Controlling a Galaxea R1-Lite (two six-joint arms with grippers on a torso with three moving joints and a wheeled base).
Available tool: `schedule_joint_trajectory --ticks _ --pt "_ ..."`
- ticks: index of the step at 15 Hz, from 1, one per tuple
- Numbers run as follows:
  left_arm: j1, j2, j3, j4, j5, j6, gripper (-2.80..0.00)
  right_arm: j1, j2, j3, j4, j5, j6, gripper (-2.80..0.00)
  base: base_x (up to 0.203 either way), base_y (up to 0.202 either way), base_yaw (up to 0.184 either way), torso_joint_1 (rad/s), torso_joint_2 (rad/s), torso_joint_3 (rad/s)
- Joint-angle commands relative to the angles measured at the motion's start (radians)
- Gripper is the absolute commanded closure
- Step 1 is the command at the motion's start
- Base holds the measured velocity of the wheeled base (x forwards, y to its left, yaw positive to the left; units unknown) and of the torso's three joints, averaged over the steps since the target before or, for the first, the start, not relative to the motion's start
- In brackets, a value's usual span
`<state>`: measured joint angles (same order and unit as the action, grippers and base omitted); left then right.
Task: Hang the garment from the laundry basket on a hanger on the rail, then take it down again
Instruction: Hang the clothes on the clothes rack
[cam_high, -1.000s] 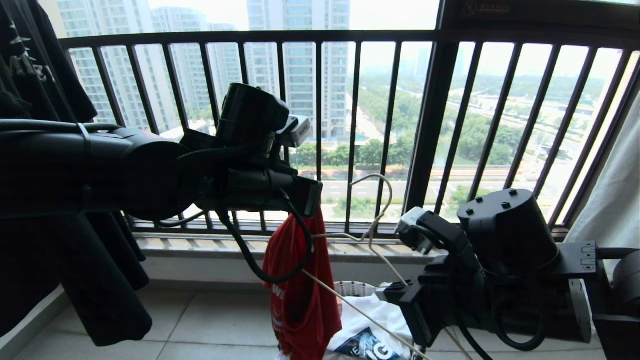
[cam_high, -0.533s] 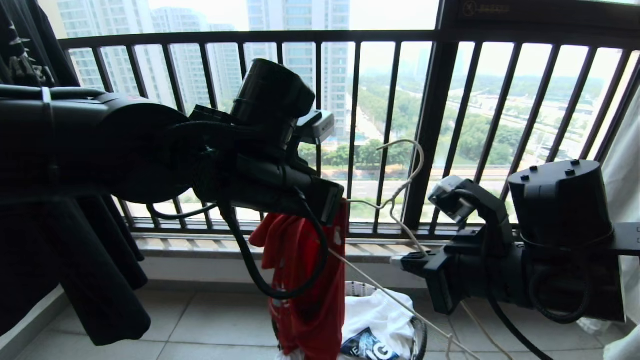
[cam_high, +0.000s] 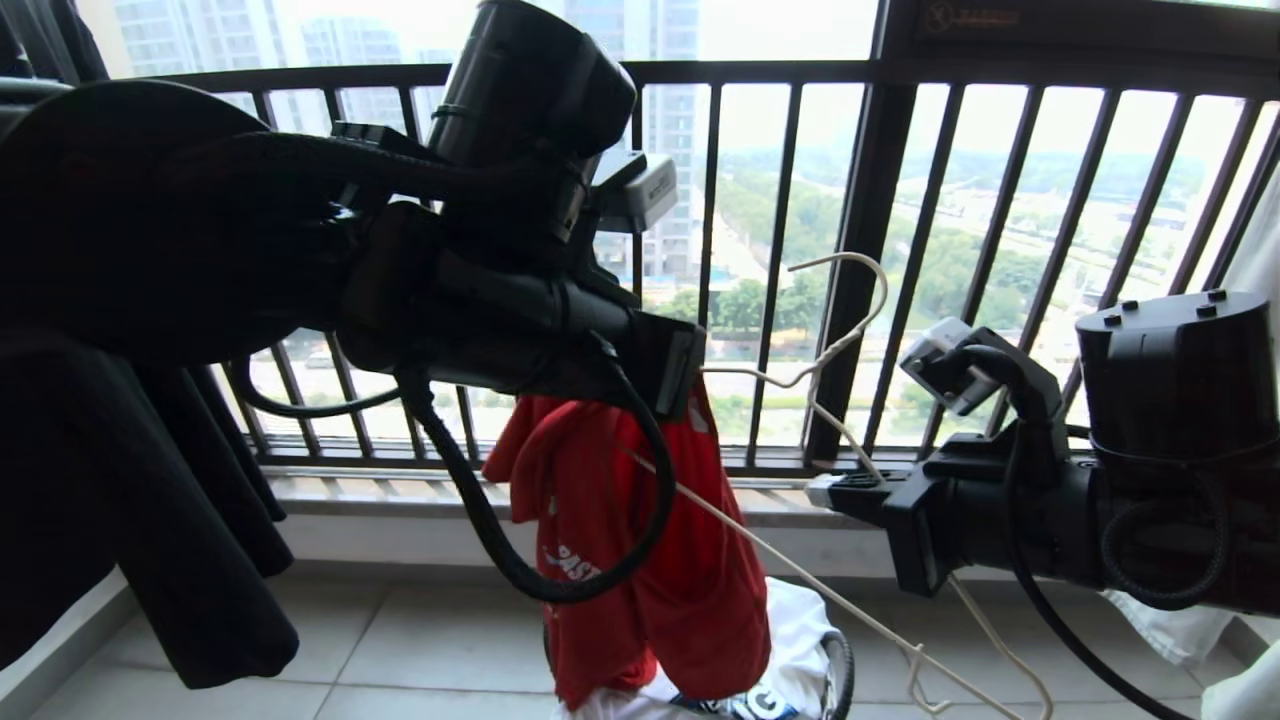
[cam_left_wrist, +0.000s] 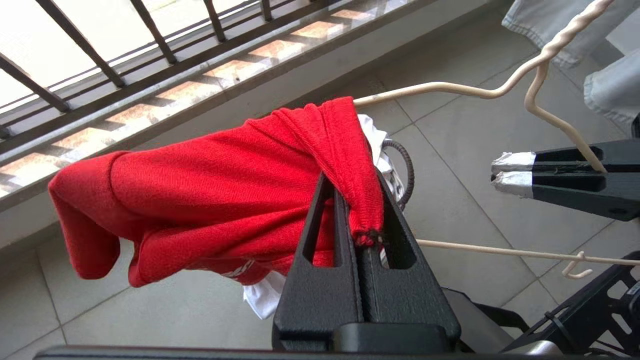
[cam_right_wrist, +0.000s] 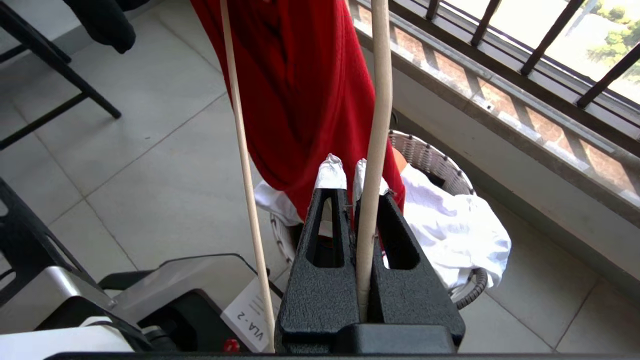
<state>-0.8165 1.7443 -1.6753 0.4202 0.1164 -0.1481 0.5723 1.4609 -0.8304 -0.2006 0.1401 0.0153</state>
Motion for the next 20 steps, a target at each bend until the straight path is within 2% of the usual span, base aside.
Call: schedule_joint_trajectory --ticks 1,3,6,8,11,14,20 --pt "-0.009 0.029 -0.064 0.006 -0.006 0.002 0.00 -0.012 -0.028 0.010 0.000 0.072 0.003 0.00 0.000 0.000 0.000 0.000 0.00 0.000" --pt "-0.014 0.054 -0.104 0.008 -0.052 0.027 0.00 -0.022 -0.031 0.010 0.000 0.114 0.003 0.00 0.000 0.000 0.000 0.000 0.00 0.000" --pt "-0.016 0.068 -0.140 0.010 -0.063 0.114 0.00 -0.043 -0.066 0.030 0.000 0.199 -0.001 0.00 0.000 0.000 0.000 0.000 0.00 0.000" --pt "-0.046 0.062 -0.153 0.034 -0.062 0.117 0.00 -0.058 -0.073 0.023 0.000 0.225 0.000 0.00 0.000 0.000 0.000 0.000 0.00 0.000" --pt "-0.061 0.048 -0.229 0.183 -0.055 0.111 0.00 -0.121 -0.095 0.015 0.000 0.236 -0.003 0.00 0.000 0.000 0.000 0.000 0.00 0.000" --pt "-0.072 0.059 -0.252 0.184 -0.058 0.118 0.00 -0.121 -0.125 0.019 0.000 0.316 0.002 0.00 0.000 0.000 0.000 0.000 0.00 0.000" --pt "-0.124 0.092 -0.270 0.126 -0.069 0.128 0.00 -0.123 -0.106 0.022 -0.003 0.356 0.008 0.00 0.000 0.000 0.000 0.000 0.00 0.000"
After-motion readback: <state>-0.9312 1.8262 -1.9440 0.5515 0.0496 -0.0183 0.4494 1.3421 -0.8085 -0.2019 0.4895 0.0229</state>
